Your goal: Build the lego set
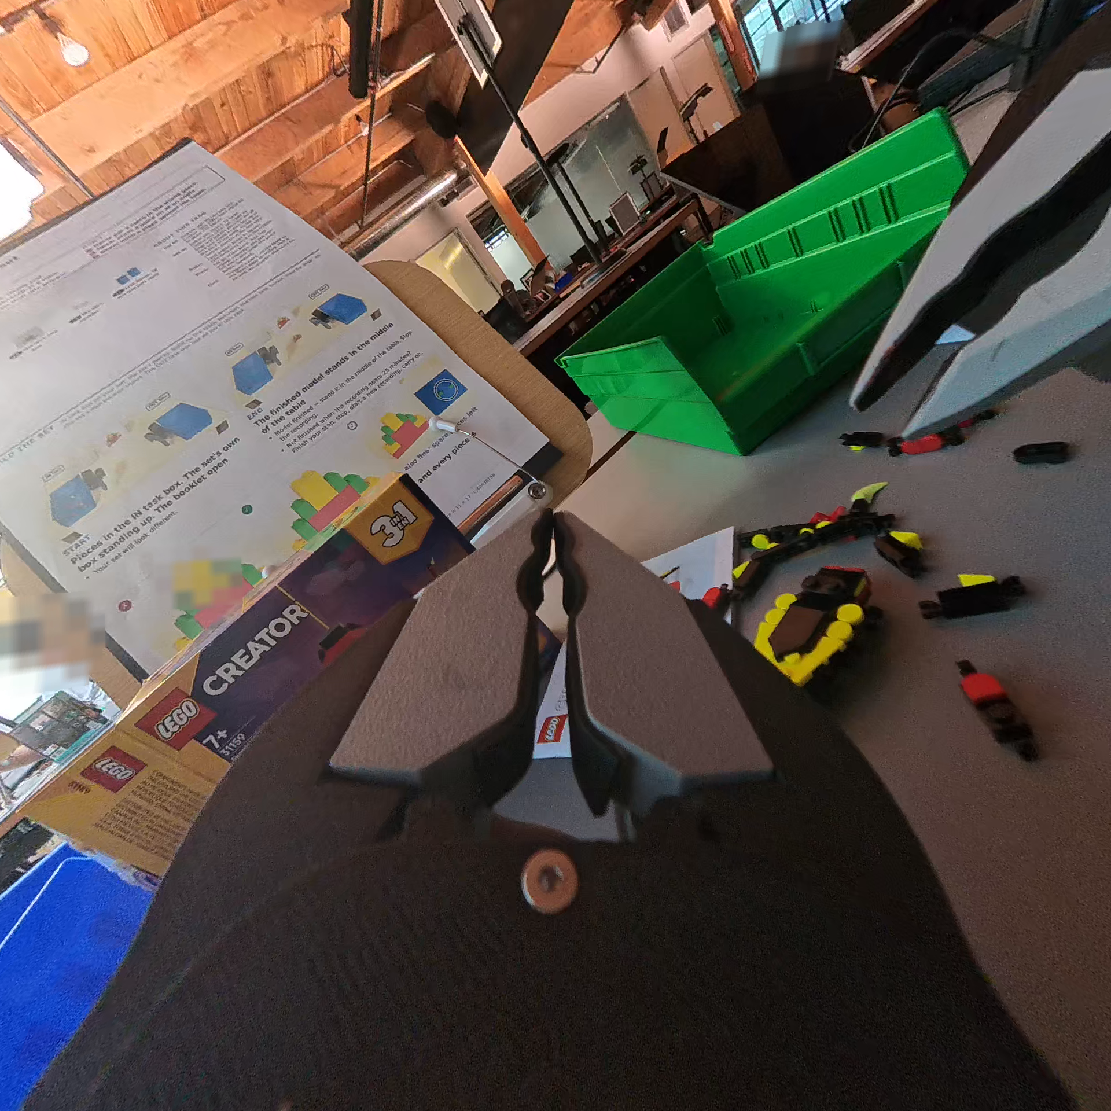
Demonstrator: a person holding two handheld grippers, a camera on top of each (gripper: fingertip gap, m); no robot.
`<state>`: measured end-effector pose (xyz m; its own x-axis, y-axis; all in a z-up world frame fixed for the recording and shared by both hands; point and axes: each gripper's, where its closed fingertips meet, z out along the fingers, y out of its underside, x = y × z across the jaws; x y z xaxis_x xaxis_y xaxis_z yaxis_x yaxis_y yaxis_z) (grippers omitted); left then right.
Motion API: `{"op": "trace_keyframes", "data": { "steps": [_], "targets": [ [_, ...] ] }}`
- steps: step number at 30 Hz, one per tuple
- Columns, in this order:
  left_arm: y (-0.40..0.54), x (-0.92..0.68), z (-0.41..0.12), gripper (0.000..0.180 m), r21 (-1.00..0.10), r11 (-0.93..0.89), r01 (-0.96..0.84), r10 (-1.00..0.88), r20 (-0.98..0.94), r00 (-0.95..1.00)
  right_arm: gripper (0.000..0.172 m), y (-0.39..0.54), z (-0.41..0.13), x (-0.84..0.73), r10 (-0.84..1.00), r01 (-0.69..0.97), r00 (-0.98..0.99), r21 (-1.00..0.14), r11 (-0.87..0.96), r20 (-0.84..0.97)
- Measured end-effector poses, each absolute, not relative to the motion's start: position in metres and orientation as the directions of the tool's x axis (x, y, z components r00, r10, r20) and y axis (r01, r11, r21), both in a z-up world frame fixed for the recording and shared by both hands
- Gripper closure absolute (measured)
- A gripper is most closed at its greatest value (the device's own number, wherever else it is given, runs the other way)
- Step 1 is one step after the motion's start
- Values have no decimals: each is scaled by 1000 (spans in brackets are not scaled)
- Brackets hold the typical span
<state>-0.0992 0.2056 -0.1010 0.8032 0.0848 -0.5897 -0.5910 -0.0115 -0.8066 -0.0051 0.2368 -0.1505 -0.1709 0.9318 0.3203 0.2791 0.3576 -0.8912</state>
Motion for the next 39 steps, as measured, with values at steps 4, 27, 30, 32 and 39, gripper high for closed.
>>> {"op": "trace_keyframes", "data": {
  "steps": [4,27,30,32,39],
  "targets": [
    [205,-97,-101,180,-794,-9,-608,85,-606,791,155,233,-154,-6,917,289,-189,-873,393,351],
    [208,-55,-114,180,-669,36,-743,-38,-744,668,162,198,-206,-3,820,476,-385,-670,569,423],
    [203,-30,-123,180,-678,86,-730,-156,-733,662,168,199,-201,-5,801,440,-369,-671,597,471],
    [202,-23,-126,180,-687,89,-721,-200,-722,663,172,200,-190,-7,794,389,-341,-693,607,503],
    [202,-31,-135,180,-729,33,-684,-246,-669,701,172,217,-156,-7,826,308,-203,-767,563,525]
  ]
}}
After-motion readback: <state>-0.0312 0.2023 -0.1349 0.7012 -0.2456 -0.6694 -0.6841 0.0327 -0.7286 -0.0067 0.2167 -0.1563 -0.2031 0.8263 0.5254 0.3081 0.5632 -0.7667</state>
